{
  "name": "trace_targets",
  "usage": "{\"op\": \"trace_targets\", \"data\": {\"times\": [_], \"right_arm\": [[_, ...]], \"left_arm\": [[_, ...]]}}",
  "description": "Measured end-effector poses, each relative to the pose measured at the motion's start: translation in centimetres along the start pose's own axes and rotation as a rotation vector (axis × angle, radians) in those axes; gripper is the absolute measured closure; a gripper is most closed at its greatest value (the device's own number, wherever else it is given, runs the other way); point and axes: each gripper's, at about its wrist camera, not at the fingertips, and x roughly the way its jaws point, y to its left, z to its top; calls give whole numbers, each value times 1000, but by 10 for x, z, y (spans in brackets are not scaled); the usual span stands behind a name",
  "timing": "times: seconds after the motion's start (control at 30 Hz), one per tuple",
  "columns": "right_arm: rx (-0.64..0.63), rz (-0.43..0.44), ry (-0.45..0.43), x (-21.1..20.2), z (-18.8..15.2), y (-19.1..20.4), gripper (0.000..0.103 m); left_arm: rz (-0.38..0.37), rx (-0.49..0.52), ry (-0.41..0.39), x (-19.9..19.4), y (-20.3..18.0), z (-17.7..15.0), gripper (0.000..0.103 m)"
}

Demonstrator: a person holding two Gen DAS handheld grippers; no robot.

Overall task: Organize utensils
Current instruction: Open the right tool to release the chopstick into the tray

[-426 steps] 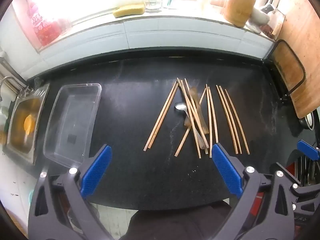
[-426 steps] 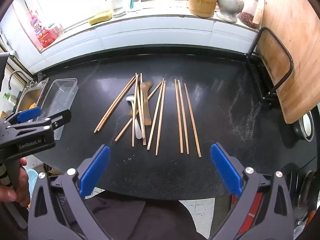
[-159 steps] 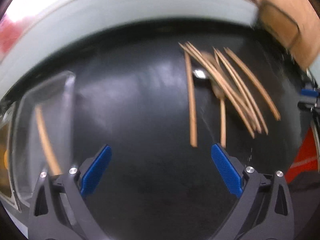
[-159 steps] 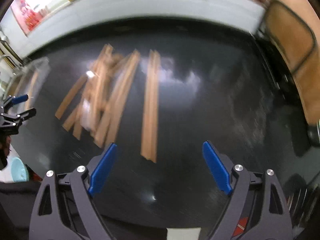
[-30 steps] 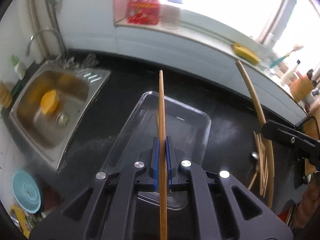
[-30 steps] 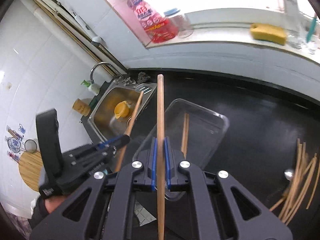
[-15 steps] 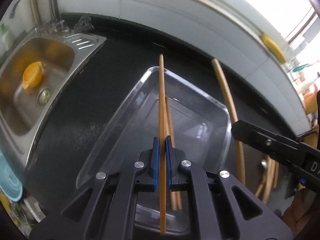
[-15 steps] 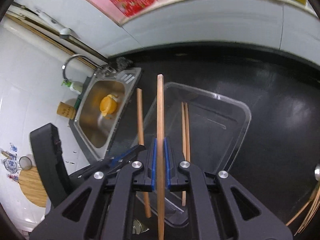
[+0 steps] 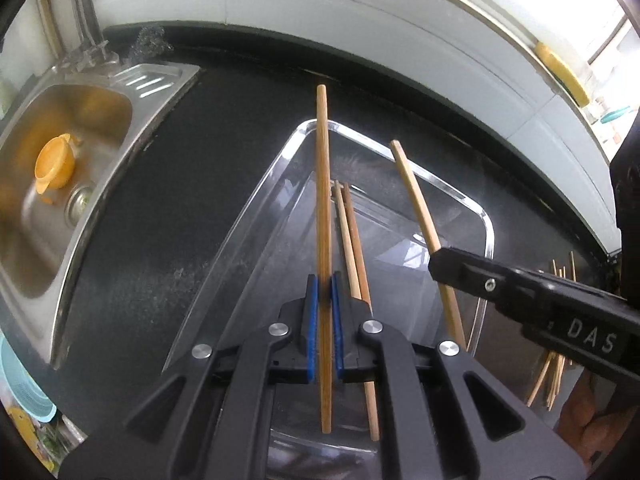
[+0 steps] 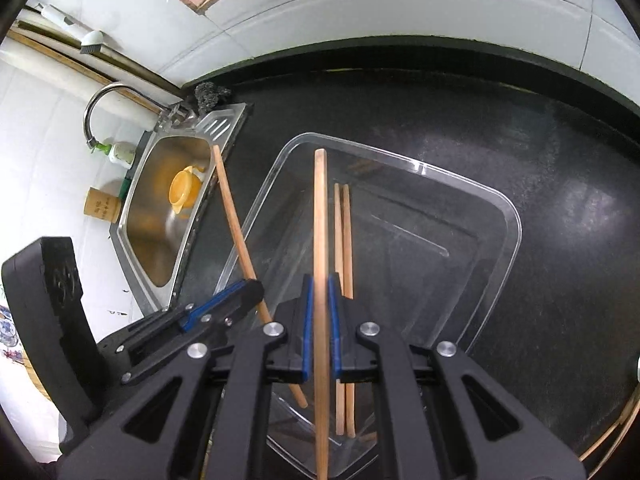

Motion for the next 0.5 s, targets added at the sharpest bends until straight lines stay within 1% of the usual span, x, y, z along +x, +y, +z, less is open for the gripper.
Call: {"op": "trace_targets", "data": {"times": [0.13,0.2,0.27,0.3,0.33,0.37,0.4,0.43,0.47,0.5], "right_arm": [[1,12,0,2,3,-2,95],[20,31,11,2,4,-7,95],[40,32,14,-1,6,-10,93],[46,26,3,-5,5,-12,85],[52,23,-17,-12,5,-16,52],[58,16,-48,-21,4,-19,33],[59,11,-73,-27,2,-21,19],[50,11,-98,-37,0,-22,19],[45,19,-103,-44,-2,-24,19],[48,27,-112,-52,-5,-27,19]], "left_arm": [[-4,15,23,7,2,0,97],[-7,37,35,7,2,-1,95],[0,37,36,6,5,-2,69],[7,32,31,3,8,-4,34],[6,30,8,-4,11,-6,17],[5,31,-14,-11,13,-8,17],[7,33,-27,-16,14,-10,17],[15,32,-34,-21,17,-12,16],[22,22,-39,-26,21,-15,14],[20,11,-47,-31,24,-19,11]]}}
